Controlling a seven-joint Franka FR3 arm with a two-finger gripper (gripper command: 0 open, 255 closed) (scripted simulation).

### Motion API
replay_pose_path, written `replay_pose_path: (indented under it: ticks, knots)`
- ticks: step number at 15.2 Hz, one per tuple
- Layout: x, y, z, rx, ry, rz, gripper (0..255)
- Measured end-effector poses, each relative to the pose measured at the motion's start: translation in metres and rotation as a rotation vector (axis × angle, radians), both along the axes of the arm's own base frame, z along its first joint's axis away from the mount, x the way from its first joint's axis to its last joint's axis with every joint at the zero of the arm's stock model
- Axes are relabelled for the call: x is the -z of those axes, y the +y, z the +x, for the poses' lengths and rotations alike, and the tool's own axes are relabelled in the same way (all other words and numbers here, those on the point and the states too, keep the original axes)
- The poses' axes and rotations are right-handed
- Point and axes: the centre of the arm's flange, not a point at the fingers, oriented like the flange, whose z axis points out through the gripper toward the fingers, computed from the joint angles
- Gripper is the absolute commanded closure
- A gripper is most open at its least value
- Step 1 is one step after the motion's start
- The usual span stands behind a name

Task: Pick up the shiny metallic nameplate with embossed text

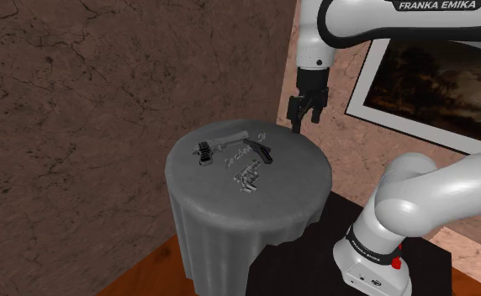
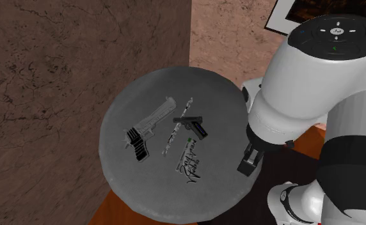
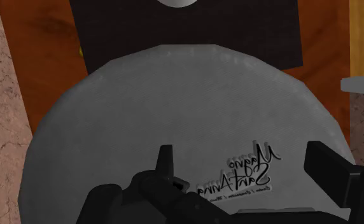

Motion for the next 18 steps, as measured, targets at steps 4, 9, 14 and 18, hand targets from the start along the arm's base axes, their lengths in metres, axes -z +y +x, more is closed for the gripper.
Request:
replay_pose_path:
  ticks: [4,9,14,18]
  knots:
    - [0.008,-0.008,0.026,0.042,0.018,-0.003,0]
    - [0.040,-0.030,0.088,0.141,0.059,-0.009,0]
    - [0.076,-0.060,0.143,0.242,0.101,-0.015,0]
    - [0.105,-0.085,0.185,0.323,0.136,-0.020,0]
